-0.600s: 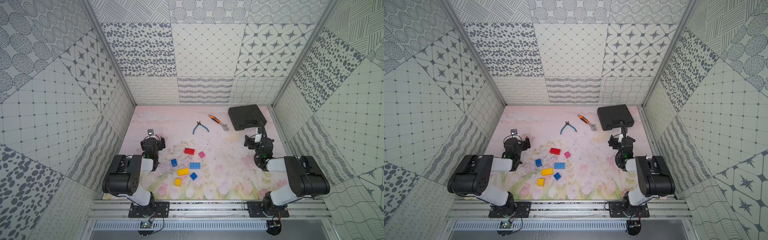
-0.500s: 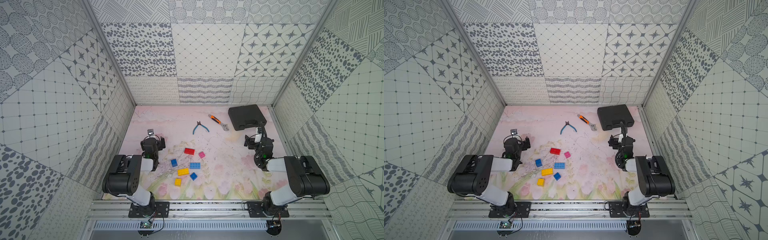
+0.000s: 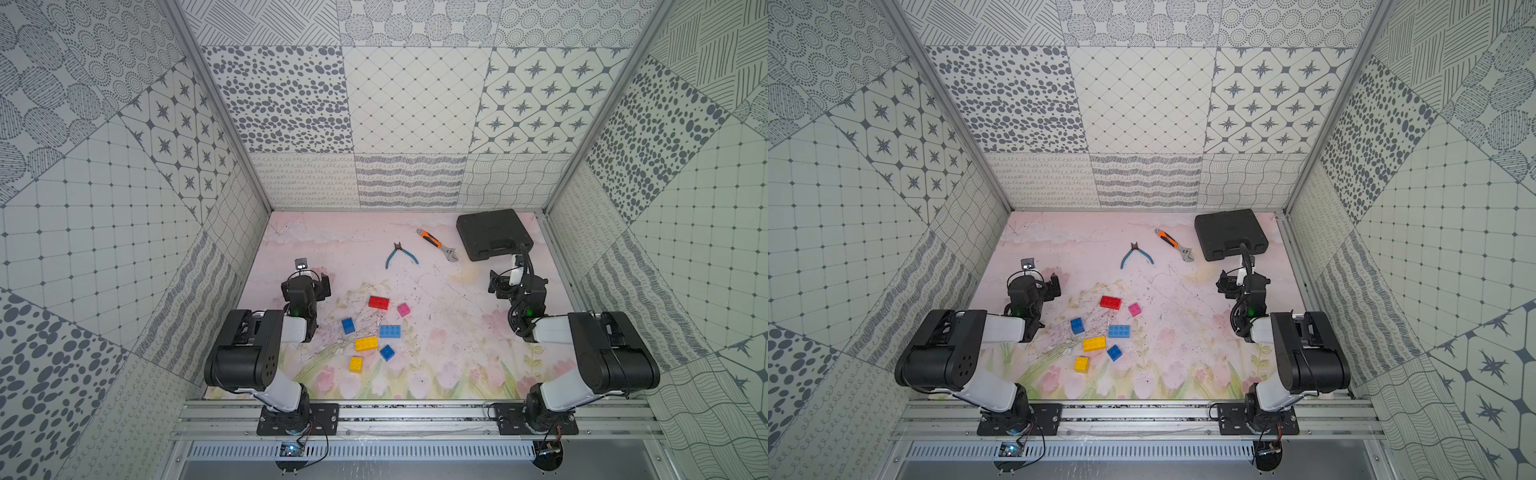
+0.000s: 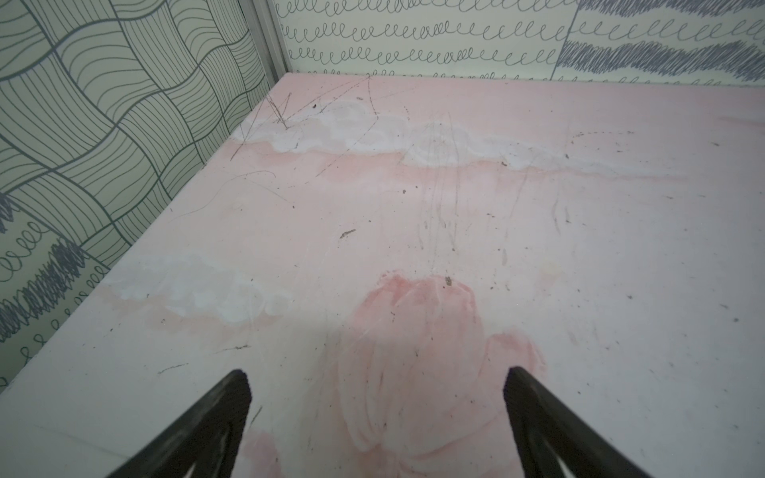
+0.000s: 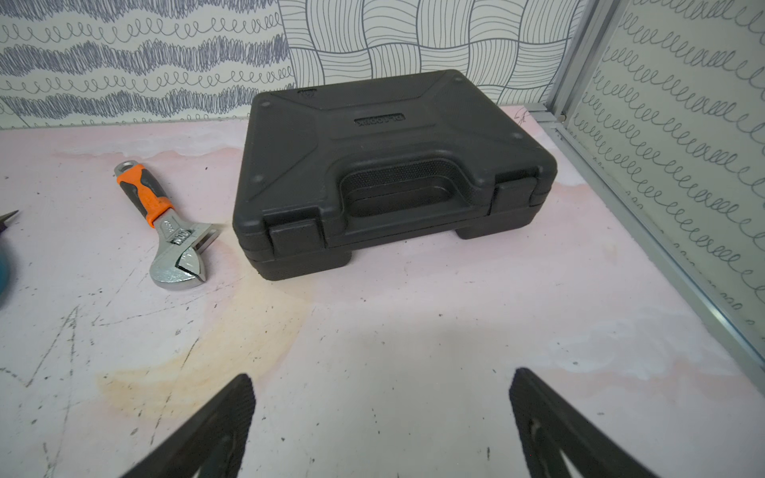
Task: Assemble a spoon with lego
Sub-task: Move the lego brick at the center of the board.
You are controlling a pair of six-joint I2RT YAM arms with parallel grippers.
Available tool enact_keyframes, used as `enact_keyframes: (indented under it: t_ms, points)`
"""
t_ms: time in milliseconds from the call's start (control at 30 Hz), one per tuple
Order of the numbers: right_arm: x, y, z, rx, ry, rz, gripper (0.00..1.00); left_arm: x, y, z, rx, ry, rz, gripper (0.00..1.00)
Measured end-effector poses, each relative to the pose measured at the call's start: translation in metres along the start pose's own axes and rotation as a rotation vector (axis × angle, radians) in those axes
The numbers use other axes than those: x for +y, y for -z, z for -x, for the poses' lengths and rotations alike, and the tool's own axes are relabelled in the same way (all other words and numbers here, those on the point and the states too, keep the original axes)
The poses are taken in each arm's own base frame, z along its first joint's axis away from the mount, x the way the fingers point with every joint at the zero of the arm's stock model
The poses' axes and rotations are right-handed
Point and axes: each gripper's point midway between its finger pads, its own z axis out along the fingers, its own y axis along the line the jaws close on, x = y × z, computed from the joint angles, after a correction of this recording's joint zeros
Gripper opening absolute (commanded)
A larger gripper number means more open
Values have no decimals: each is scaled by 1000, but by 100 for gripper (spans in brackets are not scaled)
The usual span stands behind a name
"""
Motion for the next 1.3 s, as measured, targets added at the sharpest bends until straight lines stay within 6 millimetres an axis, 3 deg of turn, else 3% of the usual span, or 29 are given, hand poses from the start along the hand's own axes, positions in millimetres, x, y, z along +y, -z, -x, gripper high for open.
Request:
enact_keyframes:
  t_ms: [167, 233, 300, 367, 433, 467, 533, 600, 667, 833, 933, 1033, 1133, 1200, 1300]
  points:
    - [2, -1, 0, 23, 9, 1, 98, -2, 0, 2, 5, -5, 0, 98]
    - [11, 2, 13, 62, 33, 9, 98, -8, 3, 17, 5, -21, 5, 98]
    - [27, 13, 59, 20, 38, 51, 98, -17, 6, 53, -29, -11, 6, 98]
    - [49, 34, 118, -60, 19, 125, 98, -23, 14, 97, -68, 52, 2, 98]
    - [78, 59, 165, -115, -2, 215, 98, -27, 26, 129, -85, 130, -19, 98]
    - [100, 72, 180, -116, -2, 273, 98, -29, 33, 139, -81, 173, -37, 98]
    - [144, 94, 187, -73, 6, 382, 98, -34, 48, 143, -44, 243, -81, 98]
    - [185, 113, 168, 29, 17, 498, 98, -38, 63, 128, 39, 305, -127, 98]
    - [210, 128, 132, 176, 32, 572, 98, -41, 82, 106, 139, 356, -161, 98]
    - [235, 164, 62, 457, 88, 656, 98, -39, 137, 63, 324, 472, -215, 98]
    - [254, 191, 37, 557, 144, 732, 98, -40, 164, 33, 427, 536, -242, 86]
    - [267, 211, 19, 633, 167, 780, 98, -45, 184, -4, 550, 577, -254, 83]
    - [271, 218, 6, 686, 174, 781, 98, -49, 199, -35, 669, 598, -242, 62]
    - [273, 221, 0, 714, 171, 775, 96, -51, 205, -48, 724, 608, -234, 43]
    - [277, 223, -8, 744, 167, 770, 95, -54, 210, -64, 796, 605, -213, 24]
